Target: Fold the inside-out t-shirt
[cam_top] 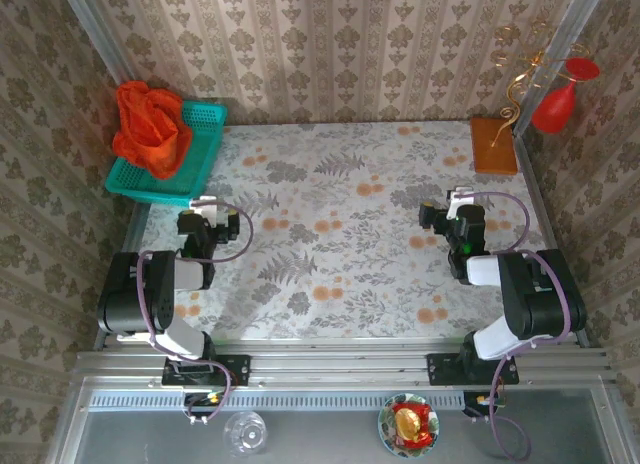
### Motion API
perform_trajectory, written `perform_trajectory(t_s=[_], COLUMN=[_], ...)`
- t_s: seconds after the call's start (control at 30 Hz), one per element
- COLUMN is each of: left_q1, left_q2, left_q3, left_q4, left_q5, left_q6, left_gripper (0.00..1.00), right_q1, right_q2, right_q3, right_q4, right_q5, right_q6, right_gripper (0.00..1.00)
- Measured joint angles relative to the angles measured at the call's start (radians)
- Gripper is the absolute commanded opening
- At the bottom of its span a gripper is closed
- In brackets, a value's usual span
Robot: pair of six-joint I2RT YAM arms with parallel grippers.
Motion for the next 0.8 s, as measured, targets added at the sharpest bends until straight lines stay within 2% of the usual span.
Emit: perform_trajectory(t_s=[0.8], left_q1=[0.014], left_q2=[0.000], left_q3=[0.000], left_q4=[0.000], left_q5=[0.012], left_q6=[0.000], left_gripper=[1.00], right_q1=[0.001], right_q2=[0.000], right_q3=[0.000], right_q4=[0.000], right_q5=[0.000], right_q6=[0.000], right_gripper=[1.00])
